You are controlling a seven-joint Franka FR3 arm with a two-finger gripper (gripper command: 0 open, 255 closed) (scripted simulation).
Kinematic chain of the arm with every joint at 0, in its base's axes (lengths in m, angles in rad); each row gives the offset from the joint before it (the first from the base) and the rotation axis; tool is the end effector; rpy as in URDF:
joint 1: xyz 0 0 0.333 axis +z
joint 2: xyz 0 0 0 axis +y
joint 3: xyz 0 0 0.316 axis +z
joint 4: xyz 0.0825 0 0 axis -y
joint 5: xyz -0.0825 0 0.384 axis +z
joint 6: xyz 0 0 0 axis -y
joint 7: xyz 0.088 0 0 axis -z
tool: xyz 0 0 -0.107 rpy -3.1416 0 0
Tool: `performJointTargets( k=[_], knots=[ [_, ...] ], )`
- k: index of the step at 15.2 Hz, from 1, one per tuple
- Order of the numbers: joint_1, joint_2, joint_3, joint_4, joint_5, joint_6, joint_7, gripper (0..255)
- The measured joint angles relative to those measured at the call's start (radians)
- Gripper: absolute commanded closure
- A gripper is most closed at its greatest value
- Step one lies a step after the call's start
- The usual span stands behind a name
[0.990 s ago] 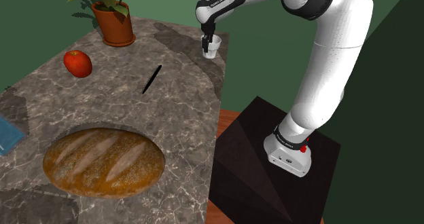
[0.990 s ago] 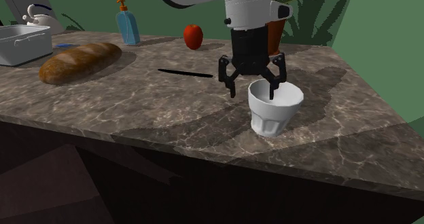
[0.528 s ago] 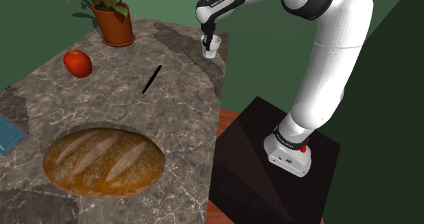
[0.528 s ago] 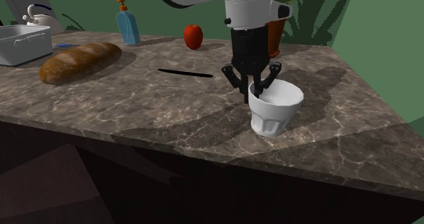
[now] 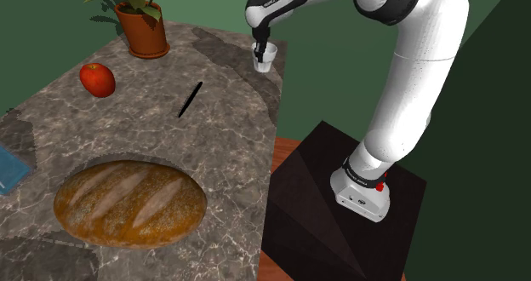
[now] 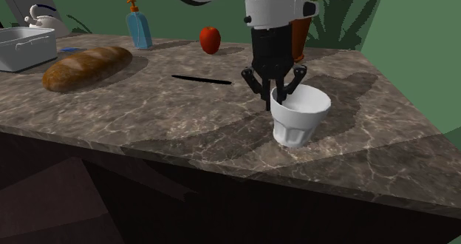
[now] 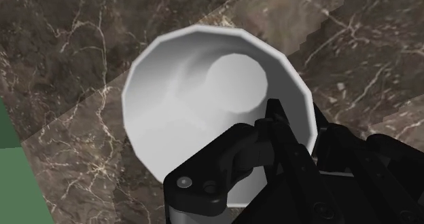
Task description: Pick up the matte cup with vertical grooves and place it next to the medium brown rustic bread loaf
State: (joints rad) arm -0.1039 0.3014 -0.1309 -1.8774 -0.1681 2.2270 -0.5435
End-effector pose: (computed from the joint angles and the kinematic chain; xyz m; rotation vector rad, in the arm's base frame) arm 0.6108 -0.1467 0.3581 2.8981 0.6101 -0.0307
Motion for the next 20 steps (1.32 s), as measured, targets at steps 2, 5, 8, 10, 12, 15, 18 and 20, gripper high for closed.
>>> performJointTargets(
  k=[2, 5, 8, 10, 12, 15, 18, 20],
  knots=[
    [0.001, -0.008, 0.001, 0.013, 0.001, -0.022, -0.002, 255],
    [0.001, -0.029, 0.000, 0.024, 0.002, -0.052, -0.009, 255],
    [0.005, -0.040, 0.002, 0.052, 0.003, -0.092, -0.010, 255],
    [0.003, -0.052, 0.001, 0.063, 0.005, -0.114, -0.017, 255],
    [0.003, -0.062, 0.001, 0.080, 0.006, -0.141, -0.021, 255],
    [0.005, -0.076, 0.002, 0.099, 0.006, -0.173, -0.024, 255],
    [0.005, -0.083, 0.002, 0.127, 0.008, -0.208, -0.030, 255],
    [0.005, -0.088, 0.002, 0.151, 0.010, -0.236, -0.035, 255]
  ],
)
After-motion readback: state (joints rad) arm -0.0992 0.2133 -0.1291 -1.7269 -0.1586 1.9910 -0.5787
